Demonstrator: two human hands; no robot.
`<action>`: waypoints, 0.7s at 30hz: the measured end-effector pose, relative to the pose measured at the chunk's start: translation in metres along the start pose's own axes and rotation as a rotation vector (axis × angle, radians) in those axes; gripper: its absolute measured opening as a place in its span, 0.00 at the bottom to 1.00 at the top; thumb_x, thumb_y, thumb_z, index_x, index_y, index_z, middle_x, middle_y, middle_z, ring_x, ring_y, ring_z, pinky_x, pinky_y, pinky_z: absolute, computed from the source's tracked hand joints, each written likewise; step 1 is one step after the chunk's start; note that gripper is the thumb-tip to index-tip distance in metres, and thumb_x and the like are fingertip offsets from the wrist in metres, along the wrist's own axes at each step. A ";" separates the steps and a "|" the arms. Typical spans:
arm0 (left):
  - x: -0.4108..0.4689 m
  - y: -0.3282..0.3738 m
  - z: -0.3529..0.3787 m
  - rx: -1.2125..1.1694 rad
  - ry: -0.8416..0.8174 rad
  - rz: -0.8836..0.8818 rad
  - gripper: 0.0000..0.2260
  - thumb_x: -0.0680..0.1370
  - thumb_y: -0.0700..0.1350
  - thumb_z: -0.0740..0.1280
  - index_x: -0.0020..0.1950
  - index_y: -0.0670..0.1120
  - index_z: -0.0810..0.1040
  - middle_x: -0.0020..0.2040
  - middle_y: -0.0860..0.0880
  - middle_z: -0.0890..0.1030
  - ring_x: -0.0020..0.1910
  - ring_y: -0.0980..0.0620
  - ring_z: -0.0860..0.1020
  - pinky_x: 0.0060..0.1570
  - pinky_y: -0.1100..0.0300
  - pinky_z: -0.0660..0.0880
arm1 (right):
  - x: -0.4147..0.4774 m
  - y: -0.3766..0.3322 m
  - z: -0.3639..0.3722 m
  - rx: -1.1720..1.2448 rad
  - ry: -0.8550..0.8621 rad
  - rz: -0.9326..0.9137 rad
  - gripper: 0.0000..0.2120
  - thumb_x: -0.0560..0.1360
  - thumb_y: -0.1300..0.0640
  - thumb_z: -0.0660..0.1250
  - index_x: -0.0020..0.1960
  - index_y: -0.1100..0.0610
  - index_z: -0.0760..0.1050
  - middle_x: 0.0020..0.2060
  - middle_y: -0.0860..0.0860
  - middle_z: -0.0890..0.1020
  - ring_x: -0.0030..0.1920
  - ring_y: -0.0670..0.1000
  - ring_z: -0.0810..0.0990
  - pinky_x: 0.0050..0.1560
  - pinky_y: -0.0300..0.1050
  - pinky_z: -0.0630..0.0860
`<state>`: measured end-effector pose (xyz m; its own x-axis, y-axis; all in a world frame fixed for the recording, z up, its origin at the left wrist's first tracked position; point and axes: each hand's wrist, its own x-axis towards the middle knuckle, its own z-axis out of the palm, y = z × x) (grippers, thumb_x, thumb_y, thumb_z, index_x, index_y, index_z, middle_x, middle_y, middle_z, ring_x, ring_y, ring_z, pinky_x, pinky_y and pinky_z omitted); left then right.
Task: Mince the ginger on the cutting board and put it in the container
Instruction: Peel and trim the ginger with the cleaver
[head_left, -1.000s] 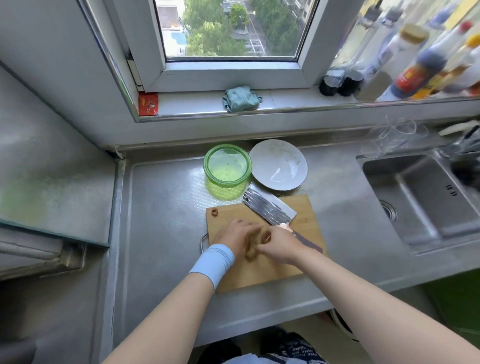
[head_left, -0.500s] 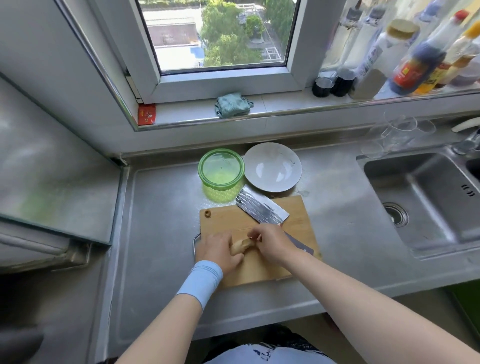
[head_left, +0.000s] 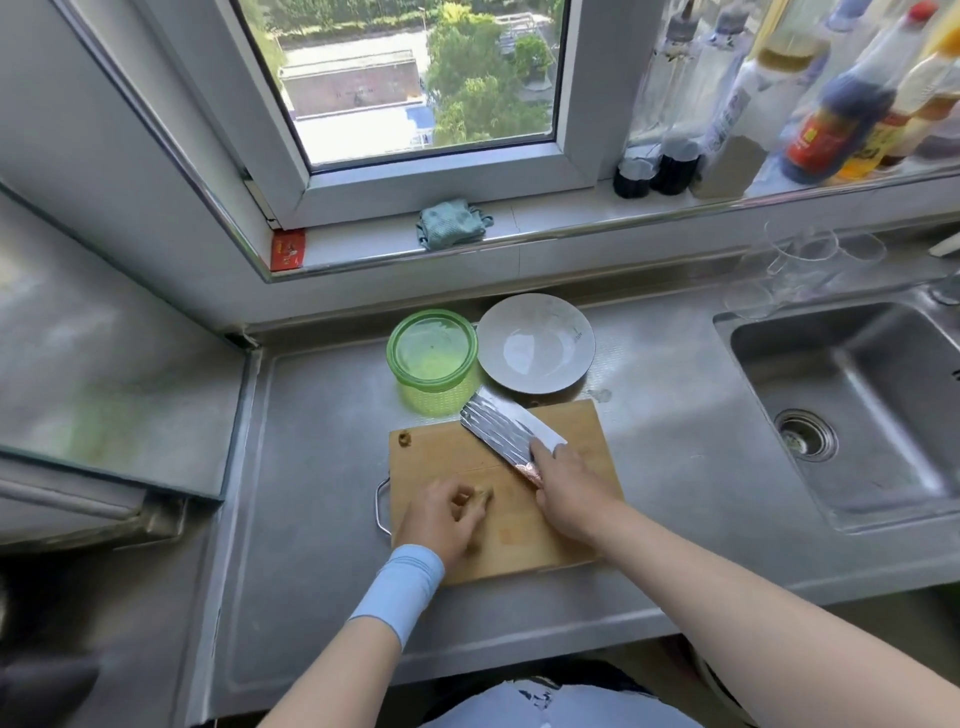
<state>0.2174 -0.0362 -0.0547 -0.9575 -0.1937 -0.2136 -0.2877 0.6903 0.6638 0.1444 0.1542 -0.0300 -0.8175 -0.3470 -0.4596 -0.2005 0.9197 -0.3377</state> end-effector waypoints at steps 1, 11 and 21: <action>-0.001 -0.002 0.002 0.011 0.025 0.020 0.09 0.75 0.53 0.73 0.47 0.48 0.82 0.44 0.55 0.78 0.40 0.57 0.77 0.46 0.67 0.73 | -0.001 -0.001 0.000 0.002 0.016 -0.004 0.30 0.79 0.60 0.58 0.79 0.55 0.53 0.64 0.58 0.67 0.64 0.61 0.70 0.55 0.50 0.69; 0.006 -0.011 0.024 0.140 0.257 0.354 0.13 0.76 0.49 0.63 0.41 0.45 0.85 0.39 0.50 0.80 0.40 0.51 0.76 0.39 0.59 0.75 | -0.027 -0.002 0.010 0.171 0.134 -0.130 0.18 0.82 0.47 0.57 0.71 0.43 0.66 0.58 0.47 0.80 0.58 0.55 0.78 0.54 0.53 0.75; -0.008 -0.014 0.022 0.062 0.346 0.334 0.11 0.78 0.45 0.64 0.49 0.41 0.85 0.43 0.47 0.77 0.44 0.51 0.74 0.51 0.70 0.69 | -0.046 -0.001 0.015 0.166 0.097 -0.201 0.17 0.82 0.51 0.56 0.70 0.46 0.67 0.53 0.48 0.82 0.52 0.57 0.79 0.46 0.52 0.75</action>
<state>0.2294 -0.0284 -0.0781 -0.9504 -0.1674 0.2620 0.0283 0.7927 0.6089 0.1901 0.1665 -0.0205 -0.8196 -0.4928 -0.2922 -0.2788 0.7886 -0.5480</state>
